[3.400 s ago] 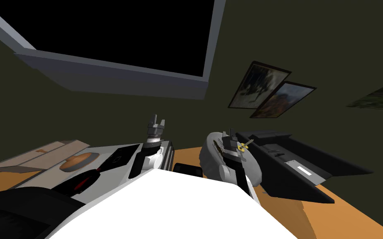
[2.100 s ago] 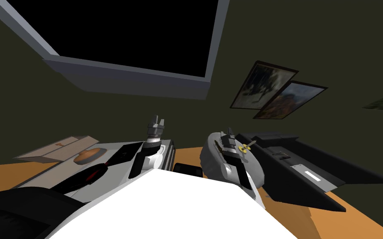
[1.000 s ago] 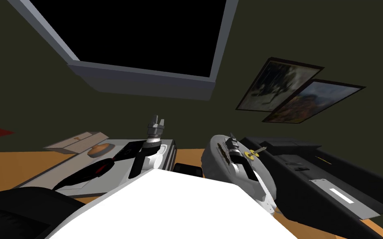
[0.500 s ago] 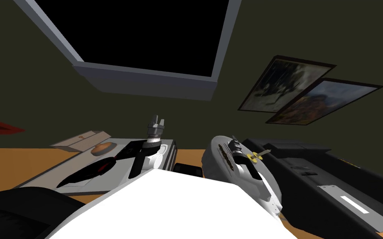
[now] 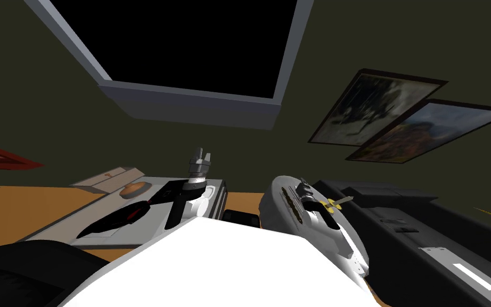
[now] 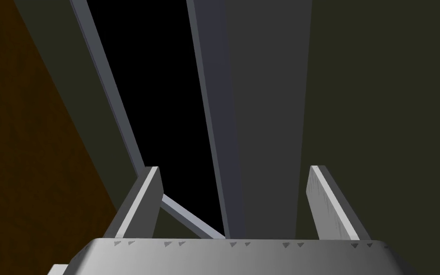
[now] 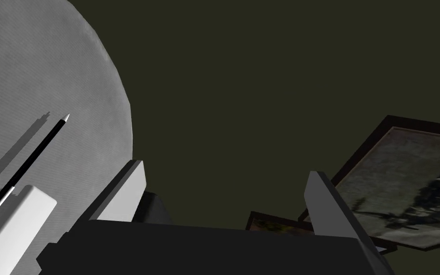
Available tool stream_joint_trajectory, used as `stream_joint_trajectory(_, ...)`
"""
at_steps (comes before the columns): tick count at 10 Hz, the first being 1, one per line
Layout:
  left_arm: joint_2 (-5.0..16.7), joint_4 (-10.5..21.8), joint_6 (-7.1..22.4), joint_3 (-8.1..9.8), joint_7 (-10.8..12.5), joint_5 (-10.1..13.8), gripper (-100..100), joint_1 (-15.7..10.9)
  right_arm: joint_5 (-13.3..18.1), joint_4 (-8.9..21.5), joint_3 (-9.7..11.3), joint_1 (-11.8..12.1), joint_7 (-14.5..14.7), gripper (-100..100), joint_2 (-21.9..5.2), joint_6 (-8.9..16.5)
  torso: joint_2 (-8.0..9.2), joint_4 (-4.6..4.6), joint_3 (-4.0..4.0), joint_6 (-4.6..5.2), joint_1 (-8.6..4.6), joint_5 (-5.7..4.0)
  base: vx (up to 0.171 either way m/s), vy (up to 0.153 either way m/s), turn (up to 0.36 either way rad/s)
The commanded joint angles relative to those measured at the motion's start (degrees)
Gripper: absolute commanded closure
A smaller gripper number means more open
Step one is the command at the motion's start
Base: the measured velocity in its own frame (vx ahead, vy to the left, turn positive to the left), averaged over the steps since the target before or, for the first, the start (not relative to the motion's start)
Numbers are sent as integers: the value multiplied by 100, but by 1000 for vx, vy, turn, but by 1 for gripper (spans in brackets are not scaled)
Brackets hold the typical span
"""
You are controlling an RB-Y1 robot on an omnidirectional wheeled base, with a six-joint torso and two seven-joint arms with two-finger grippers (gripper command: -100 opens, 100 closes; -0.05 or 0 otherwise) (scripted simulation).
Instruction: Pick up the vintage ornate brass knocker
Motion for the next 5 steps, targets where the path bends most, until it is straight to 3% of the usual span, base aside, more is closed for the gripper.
stream_joint_trajectory(1,0,0,0,0,0,0,0,0,-27,97,-19,-20,-21,-100,-34,18,0,0,0,0,0,0,37,1,-74)
stream_joint_trajectory(2,0,0,0,0,0,0,0,0,-161,337,-195,-97,-92,-100,-160,314,-1,0,-1,1,2,0,38,-1,71)
stream_joint_trajectory(5,0,0,0,0,0,0,0,0,-302,694,-372,-181,-167,-100,-289,622,1,0,0,-1,-3,0,21,-1,56)
